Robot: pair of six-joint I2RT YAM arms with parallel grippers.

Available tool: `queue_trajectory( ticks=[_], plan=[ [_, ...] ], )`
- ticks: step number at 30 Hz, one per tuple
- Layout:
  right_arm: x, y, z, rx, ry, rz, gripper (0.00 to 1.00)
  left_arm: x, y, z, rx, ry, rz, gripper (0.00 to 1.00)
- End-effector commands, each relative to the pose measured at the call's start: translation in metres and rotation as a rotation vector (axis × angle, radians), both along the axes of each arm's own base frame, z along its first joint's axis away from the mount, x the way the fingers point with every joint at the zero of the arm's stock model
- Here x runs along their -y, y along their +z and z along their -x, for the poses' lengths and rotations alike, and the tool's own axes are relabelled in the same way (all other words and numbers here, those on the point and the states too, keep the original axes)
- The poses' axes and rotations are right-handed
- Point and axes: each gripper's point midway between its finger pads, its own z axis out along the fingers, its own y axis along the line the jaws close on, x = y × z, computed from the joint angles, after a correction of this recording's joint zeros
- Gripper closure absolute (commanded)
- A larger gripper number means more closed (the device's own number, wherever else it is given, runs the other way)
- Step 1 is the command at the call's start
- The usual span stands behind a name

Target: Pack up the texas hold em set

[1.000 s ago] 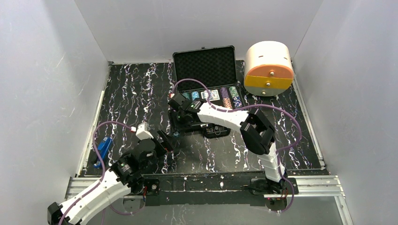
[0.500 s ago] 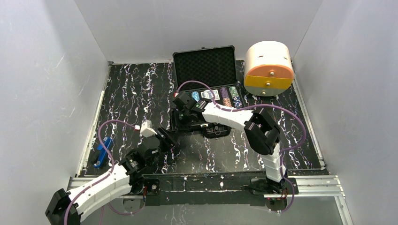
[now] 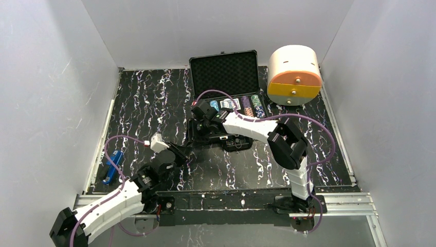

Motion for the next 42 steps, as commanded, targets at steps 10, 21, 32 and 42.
queue_trajectory(
  ticks=[10,21,32,42],
  plan=[
    [0.007,0.037,0.000,0.052,0.014,-0.085,0.24,0.000,0.009,-0.007,0.027,-0.001,-0.057,1.00],
    [0.082,0.144,-0.008,0.410,0.230,-0.552,0.12,0.062,0.077,0.019,0.247,-0.467,-0.080,1.00],
    [0.131,0.190,0.057,0.722,0.473,-0.755,0.19,0.110,0.167,0.070,0.508,-0.900,0.019,1.00],
    [0.135,0.194,0.077,0.653,0.507,-0.837,0.58,0.122,0.183,0.082,0.557,-0.994,0.081,1.00]
  ],
)
